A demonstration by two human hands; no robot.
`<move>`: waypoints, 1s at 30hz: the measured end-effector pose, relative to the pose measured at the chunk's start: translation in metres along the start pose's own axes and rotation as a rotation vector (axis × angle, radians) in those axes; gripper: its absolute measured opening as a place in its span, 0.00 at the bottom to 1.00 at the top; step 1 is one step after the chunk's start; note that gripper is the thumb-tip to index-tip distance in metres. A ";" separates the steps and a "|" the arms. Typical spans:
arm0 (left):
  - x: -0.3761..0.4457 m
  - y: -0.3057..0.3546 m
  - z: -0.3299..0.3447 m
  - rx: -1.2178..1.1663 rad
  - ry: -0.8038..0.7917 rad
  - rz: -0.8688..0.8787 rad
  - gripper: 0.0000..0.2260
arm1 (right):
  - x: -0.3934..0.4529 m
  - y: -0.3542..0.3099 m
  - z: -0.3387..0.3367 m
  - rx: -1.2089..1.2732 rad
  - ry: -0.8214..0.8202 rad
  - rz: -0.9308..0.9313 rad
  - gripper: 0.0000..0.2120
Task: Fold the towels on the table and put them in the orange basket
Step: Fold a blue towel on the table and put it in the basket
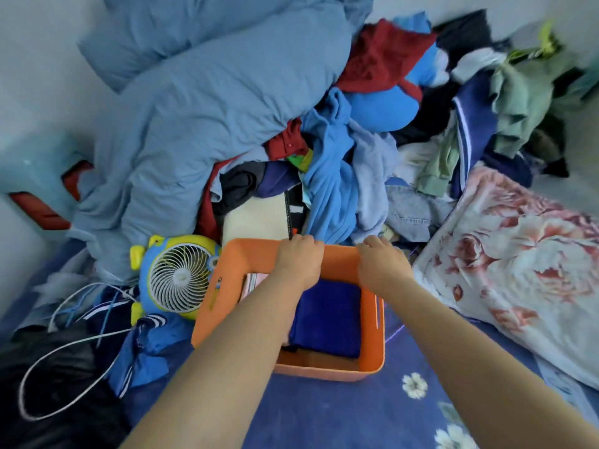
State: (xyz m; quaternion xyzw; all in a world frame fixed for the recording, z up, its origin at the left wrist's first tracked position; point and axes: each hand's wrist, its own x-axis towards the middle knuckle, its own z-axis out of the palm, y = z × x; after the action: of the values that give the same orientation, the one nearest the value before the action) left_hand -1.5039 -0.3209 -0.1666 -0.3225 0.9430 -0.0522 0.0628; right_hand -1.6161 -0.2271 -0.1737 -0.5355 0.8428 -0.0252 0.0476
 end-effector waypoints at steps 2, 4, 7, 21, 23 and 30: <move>-0.018 0.003 -0.038 0.068 0.039 -0.020 0.14 | -0.020 -0.001 -0.037 -0.035 0.035 -0.044 0.17; -0.044 0.005 -0.072 0.114 0.058 -0.049 0.14 | -0.046 -0.002 -0.073 -0.055 0.060 -0.069 0.17; -0.096 0.015 -0.129 0.154 0.126 -0.052 0.14 | -0.099 -0.002 -0.128 -0.117 0.154 -0.088 0.18; -0.305 0.160 -0.267 0.033 0.334 0.346 0.13 | -0.424 0.019 -0.247 -0.106 0.375 0.306 0.16; -0.335 0.197 -0.268 0.034 0.346 0.456 0.13 | -0.486 0.024 -0.243 -0.103 0.387 0.425 0.17; -0.482 0.374 -0.265 -0.007 0.352 0.926 0.14 | -0.731 0.037 -0.222 -0.117 0.365 0.897 0.18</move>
State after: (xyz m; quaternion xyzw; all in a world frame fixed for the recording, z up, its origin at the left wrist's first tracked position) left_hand -1.3912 0.2853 0.0836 0.1437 0.9838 -0.0694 -0.0820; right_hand -1.3650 0.4484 0.0823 -0.1080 0.9851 -0.0483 -0.1251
